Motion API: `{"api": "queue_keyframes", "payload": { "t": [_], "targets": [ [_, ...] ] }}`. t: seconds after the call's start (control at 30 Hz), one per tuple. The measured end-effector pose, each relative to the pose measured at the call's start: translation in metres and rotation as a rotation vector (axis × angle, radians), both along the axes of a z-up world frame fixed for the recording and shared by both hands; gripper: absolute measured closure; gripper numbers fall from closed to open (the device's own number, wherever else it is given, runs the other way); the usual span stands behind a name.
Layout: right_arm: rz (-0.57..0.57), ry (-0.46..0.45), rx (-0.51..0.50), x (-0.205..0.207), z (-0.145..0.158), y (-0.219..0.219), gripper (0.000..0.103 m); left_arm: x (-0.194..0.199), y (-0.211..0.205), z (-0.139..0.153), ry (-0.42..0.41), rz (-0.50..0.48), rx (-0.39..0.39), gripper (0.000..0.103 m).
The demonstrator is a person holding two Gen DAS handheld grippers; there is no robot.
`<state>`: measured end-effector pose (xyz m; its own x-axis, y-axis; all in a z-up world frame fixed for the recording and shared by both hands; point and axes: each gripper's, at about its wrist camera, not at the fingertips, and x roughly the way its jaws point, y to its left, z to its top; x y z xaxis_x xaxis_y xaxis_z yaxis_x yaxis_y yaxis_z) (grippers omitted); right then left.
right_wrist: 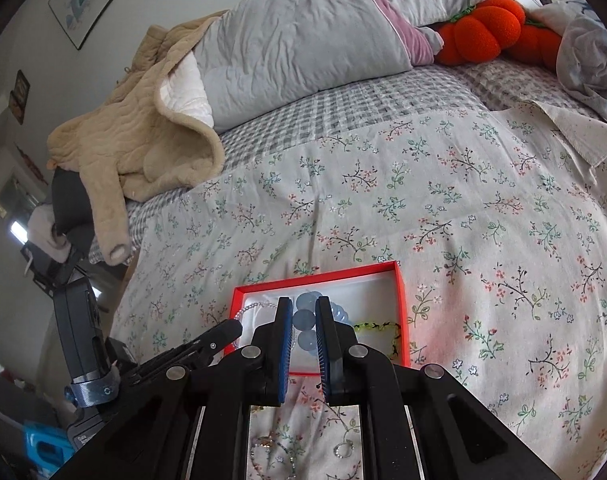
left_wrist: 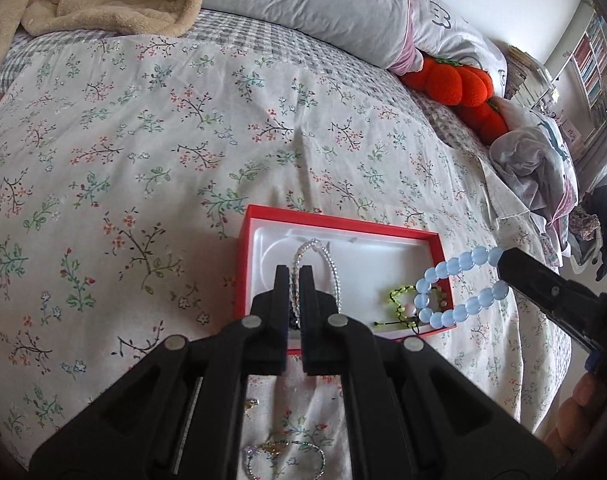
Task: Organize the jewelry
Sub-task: 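Carry both bracelets to the red box and open the right tool inside, then open the left tool to drop the silver bracelet into the box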
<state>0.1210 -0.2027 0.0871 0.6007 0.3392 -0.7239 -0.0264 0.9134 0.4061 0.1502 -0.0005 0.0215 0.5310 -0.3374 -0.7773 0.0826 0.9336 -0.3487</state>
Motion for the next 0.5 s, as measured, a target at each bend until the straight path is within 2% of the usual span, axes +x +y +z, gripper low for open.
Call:
{"api": "queue_keyframes", "payload": {
  "t": [0.07,0.2,0.4,0.5],
  "targets": [
    [0.014,0.000,-0.005,0.001,-0.002,0.008,0.091,-0.001,0.000,0.000,0.001,0.008,0.025,0.097],
    [0.035,0.004,-0.018,0.004,-0.005,0.020,0.091,-0.005,0.004,0.006,-0.007,0.018,0.028,0.087],
    [0.069,0.003,-0.035,0.005,-0.007,0.033,0.091,-0.013,0.019,0.010,-0.002,0.041,0.065,0.077],
    [0.073,0.017,-0.036,0.008,-0.013,0.032,0.091,-0.016,0.025,0.008,0.010,0.040,0.090,0.076]
  ]
}}
